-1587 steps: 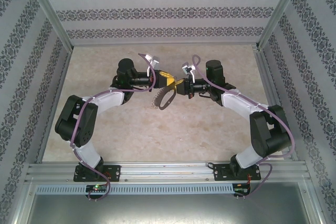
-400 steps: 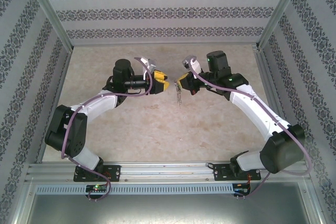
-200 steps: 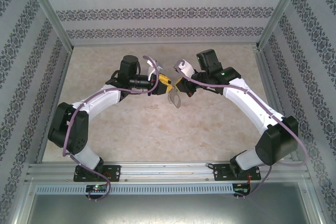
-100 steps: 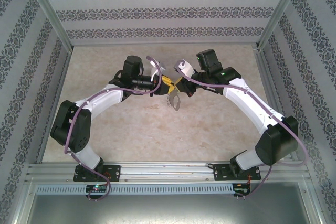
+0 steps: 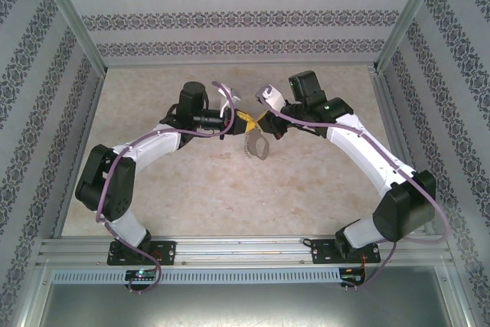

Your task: Put the keys on the keyring

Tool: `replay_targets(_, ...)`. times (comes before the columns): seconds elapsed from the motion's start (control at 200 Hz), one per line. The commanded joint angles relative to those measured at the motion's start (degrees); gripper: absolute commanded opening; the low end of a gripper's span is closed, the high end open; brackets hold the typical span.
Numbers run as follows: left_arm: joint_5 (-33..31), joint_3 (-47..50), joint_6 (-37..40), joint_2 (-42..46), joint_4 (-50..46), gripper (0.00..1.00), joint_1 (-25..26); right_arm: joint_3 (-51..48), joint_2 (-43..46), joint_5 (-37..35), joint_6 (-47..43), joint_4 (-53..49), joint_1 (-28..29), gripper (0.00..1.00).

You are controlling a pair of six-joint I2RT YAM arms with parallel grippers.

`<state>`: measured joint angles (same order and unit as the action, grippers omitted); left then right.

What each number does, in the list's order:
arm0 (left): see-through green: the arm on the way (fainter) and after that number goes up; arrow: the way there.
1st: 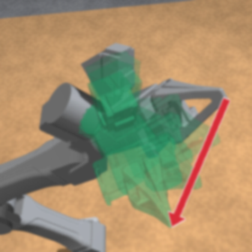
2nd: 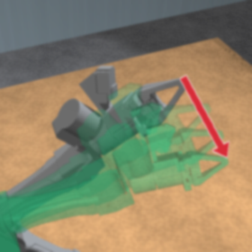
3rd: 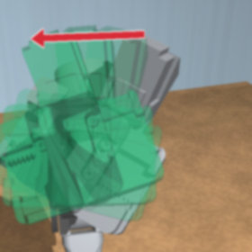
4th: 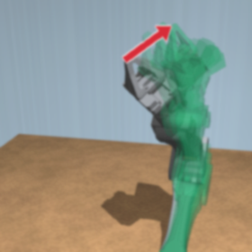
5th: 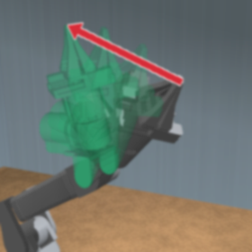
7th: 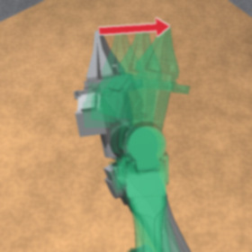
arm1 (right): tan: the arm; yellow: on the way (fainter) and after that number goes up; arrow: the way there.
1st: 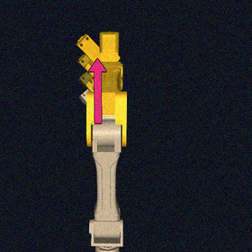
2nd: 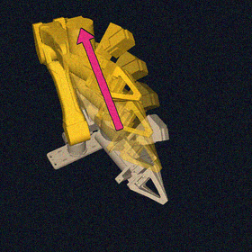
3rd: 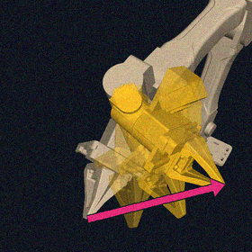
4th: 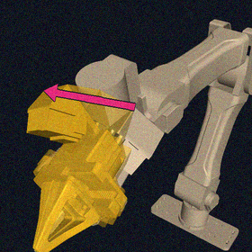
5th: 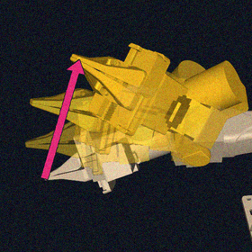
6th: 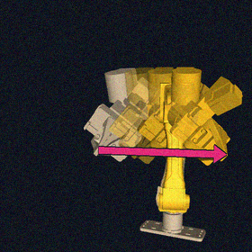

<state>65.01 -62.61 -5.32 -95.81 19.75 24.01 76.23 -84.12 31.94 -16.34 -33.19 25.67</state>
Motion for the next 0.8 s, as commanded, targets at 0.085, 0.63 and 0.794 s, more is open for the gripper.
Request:
replay_targets(0.085,-0.54,2.98,-4.50,0.84,13.70,0.00,1.13,-5.62,6.26,1.89,10.45,12.17,-4.08,0.39)
replay_targets(0.63,-3.29,6.68,-12.05,-0.13,28.36,0.00,1.13,-25.10,11.19,-2.50,25.93,32.29,0.89,0.25)
replay_targets(0.794,-3.40,6.98,-11.94,0.10,28.46,0.00,1.20,-24.81,10.53,-3.34,26.02,32.93,2.08,0.24)
